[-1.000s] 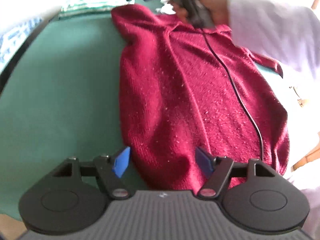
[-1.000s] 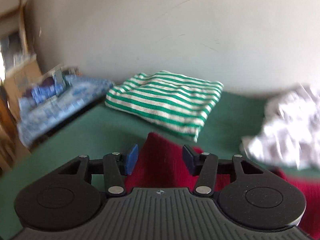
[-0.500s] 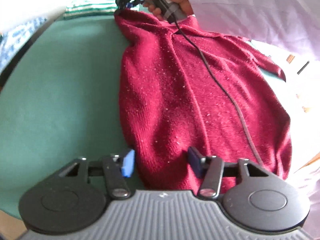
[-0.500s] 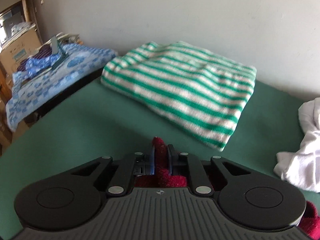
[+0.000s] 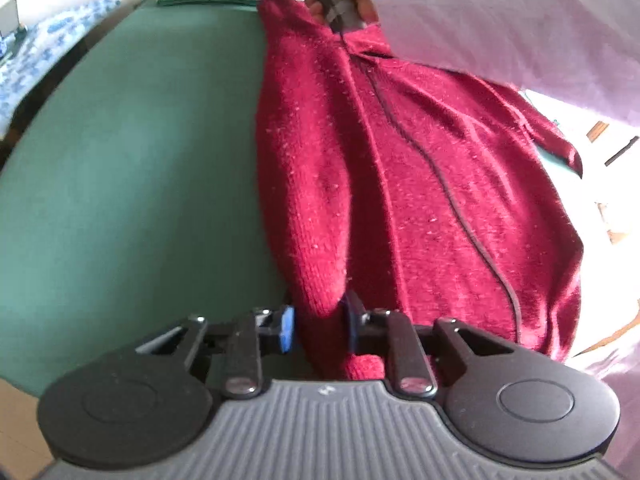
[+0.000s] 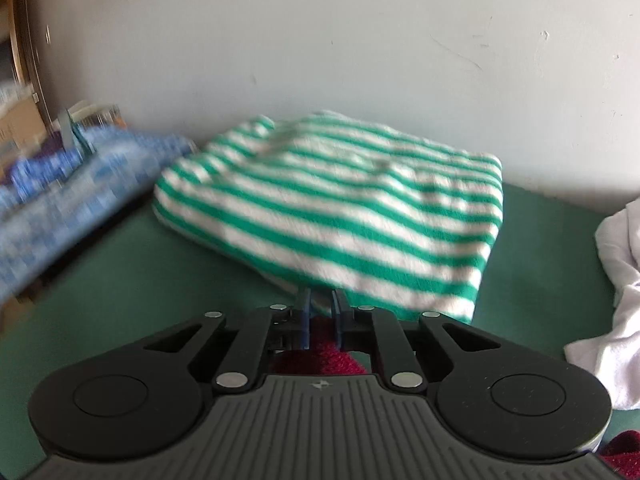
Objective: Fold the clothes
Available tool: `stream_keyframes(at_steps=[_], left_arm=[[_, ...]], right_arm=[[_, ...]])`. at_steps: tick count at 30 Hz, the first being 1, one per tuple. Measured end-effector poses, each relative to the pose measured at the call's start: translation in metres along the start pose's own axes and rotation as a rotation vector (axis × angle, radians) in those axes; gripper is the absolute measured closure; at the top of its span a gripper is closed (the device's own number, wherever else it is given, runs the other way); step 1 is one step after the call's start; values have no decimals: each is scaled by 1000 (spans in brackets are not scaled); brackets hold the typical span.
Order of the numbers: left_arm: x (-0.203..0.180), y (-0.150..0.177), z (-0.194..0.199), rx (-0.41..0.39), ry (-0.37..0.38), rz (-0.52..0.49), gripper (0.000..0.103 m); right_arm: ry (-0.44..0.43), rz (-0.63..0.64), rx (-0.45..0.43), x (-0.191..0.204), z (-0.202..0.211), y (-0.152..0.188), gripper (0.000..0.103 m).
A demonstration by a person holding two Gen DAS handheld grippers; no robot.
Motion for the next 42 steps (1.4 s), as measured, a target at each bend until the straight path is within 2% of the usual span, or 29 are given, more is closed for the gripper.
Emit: stream_keyframes(at_steps=[1,2,3,4,5,6,8,9,12,14,15,16,18,19,20,22,24,25,26,27,29,31,33,35,37,38,40,41,42], left_arm=[[-2,0,0,5,11,-9,62],[-5,0,1,9,23,-18,53],[-7,0,1,14,34,-28,50],[-8,2,4,17,40,-36,49],[-7,4,7,20,41,-42,47],[-5,6,11,24,38,-41,46],[1,10,14,34,28,-26,46],[3,12,15,41,22,-19,47],[4,18,18,50,25,-7,53],[-1,21,17,60,37,-14,58],[-5,23,15,74,36,-29,74],[-9,26,14,90,33,-47,83],[-19,30,13,106,8,-88,85],[-22,32,13,114,1,-99,85],[-24,35,14,124,-6,-102,85],[-24,43,19,144,-22,-102,85],[-25,50,26,154,-41,-107,83],[-26,53,31,151,-54,-111,81],[-24,55,36,144,-64,-111,70],[-22,55,42,133,-71,-109,61],[-14,56,50,108,-77,-98,54],[-5,57,55,91,-73,-90,54],[1,56,54,97,-46,-106,63],[0,51,48,109,-10,-161,64],[0,50,39,150,17,-233,68],[0,50,33,173,28,-269,74],[1,52,35,199,88,-314,77],[3,54,38,200,126,-327,75],[4,56,44,194,167,-336,60]], right_arm=[[10,3,-19,-3,6,-1,88],[20,6,-37,-6,11,-2,73],[21,-14,-64,-12,23,-6,66],[16,-48,-96,-21,40,-11,51],[-12,-81,-119,-28,58,-13,47],[-65,-104,-119,-33,76,-13,49],[-183,-102,-37,-33,107,2,59],[-230,-96,11,-31,121,15,60],[-299,-70,177,-20,143,68,64],[-285,-50,260,-13,136,96,75],[-263,-46,276,-12,129,103,76],[-238,-52,260,-11,122,104,82],[-195,-60,193,-11,110,97,86],[-174,-56,166,-10,102,93,98],[-152,-53,139,-9,94,89,103],[-125,-70,103,-8,87,85,103],[-121,-110,112,-10,95,82,103],[-147,-144,123,-11,106,83,88],[-205,-168,141,-11,122,88,82],[-273,-180,161,-10,139,95,82],[-388,-181,218,-8,173,114,75],[-449,-159,293,-5,205,149,72],[-497,-150,358,-1,235,181,72],[-490,-152,379,4,255,204,72],[-408,-164,339,4,272,213,74],[-366,-178,327,4,281,214,70],[-348,-211,323,8,306,217,67],[-340,-217,328,11,318,221,65],[-327,-215,338,14,329,227,62]])
Point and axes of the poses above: each gripper's, at about its wrist camera, not at the fingertips, and z roughly against the way its jaws point, x to its left, y to its underside, the point moved 6 cm from there along -z, roughly the way its jaws point, and after that the axes turned 11 degrees about y, right-handed, at the moved point
